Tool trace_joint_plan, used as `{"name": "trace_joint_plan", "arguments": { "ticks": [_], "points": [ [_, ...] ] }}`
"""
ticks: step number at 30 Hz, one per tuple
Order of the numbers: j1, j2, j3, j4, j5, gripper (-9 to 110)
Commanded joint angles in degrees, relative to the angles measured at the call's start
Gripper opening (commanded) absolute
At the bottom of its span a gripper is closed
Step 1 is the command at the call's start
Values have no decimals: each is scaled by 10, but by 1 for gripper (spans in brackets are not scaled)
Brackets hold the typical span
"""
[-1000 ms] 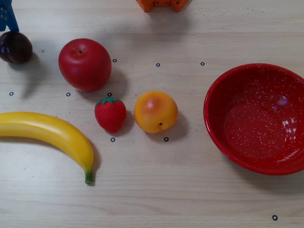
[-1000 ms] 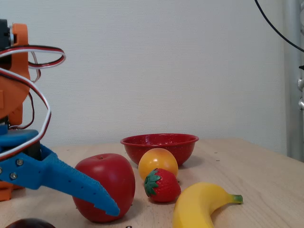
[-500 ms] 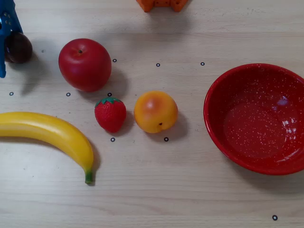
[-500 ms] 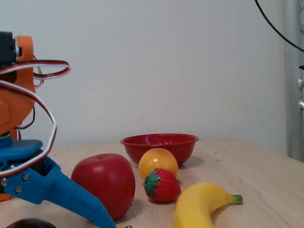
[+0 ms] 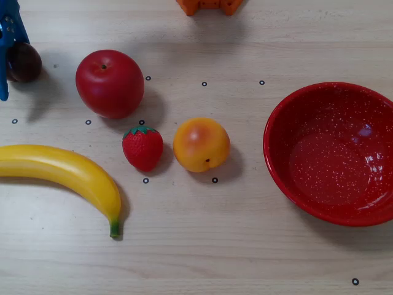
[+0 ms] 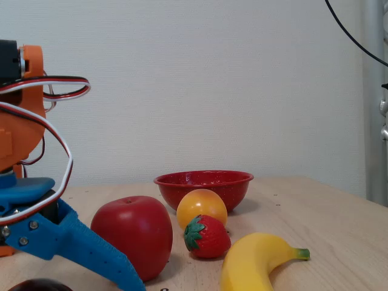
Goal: Put plum in the red bowl.
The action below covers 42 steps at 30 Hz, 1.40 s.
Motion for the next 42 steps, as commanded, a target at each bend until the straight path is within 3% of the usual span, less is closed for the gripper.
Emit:
{"name": "trace_joint_plan", "arguments": {
  "ticks": [1, 9, 19, 23, 26, 33, 42],
  "points": [
    [11, 29, -58, 46, -10, 51],
    [7, 30, -61, 47, -4, 45],
    [5, 33, -61, 49, 8, 29],
    [3, 33, -62, 51, 21, 19],
    [3, 34, -63, 51, 25, 0],
    [6, 59, -88, 52, -11, 0],
    [61, 220, -29, 52, -116, 0]
  ]
}}
